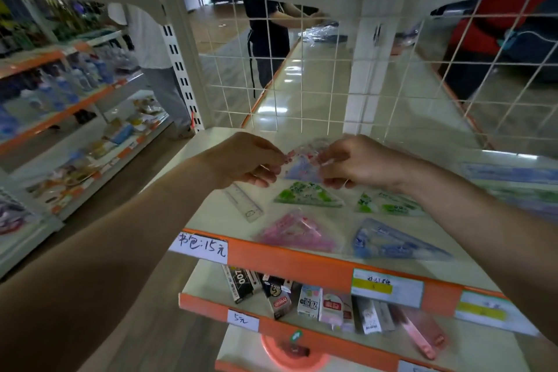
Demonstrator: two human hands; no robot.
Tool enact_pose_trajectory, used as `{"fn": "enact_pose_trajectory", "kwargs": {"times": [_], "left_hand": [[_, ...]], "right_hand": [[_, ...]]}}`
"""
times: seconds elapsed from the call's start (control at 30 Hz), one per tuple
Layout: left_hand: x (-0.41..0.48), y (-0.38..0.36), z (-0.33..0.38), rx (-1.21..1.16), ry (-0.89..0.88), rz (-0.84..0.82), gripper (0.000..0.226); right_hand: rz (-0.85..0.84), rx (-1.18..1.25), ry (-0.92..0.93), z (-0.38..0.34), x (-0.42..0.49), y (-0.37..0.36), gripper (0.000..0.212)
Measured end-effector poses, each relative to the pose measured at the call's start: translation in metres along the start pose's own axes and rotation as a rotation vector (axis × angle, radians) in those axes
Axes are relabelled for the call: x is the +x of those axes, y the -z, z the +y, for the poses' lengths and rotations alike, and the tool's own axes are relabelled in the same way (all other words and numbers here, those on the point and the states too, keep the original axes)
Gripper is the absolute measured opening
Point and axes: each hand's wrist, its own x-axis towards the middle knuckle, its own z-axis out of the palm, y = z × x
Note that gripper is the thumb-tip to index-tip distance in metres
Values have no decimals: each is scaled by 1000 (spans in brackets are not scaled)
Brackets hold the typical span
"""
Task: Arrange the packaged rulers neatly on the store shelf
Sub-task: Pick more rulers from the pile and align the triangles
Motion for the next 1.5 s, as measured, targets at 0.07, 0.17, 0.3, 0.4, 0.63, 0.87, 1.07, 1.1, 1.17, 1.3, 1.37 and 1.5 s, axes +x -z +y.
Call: {"fn": "enact_pose_trajectory", "kwargs": {"times": [0.07,0.17,0.3,0.4,0.63,0.87,1.07,1.1,1.17,1.3,1.37,1.5], "left_hand": [[-7,0,-7,151,28,-36,9],[-16,-4,-14,372,28,-59,12],[-22,-13,-17,515,37,-92,13],[-26,-20,-18,622,53,-112,15],[-29,-18,-14,809,-5,-39,24],[-34,37,-17,815,20,182,26],[-37,82,-46,767,109,287,23],[-36,88,-52,744,139,307,24],[-31,100,-66,691,177,341,22],[-16,107,-85,683,249,345,28],[-9,102,-89,753,248,347,37],[6,92,-84,863,243,336,41]], "right_hand": [[-38,-60,-16,-2,-10,-6,26],[-83,-135,-44,-5,-20,-17,28],[-126,-221,-73,-8,-27,-26,33],[-144,-325,-75,-11,-32,-31,32],[-161,-465,-90,-15,-33,-36,23],[-61,-425,-5,-40,-14,-37,12],[-6,-586,50,-74,22,-84,27],[-14,-620,52,-77,30,-95,29],[-11,-685,43,-82,45,-114,29],[35,-832,-10,-94,64,-136,27],[62,-839,-32,-99,71,-142,29],[65,-818,-68,-108,84,-151,36]]}}
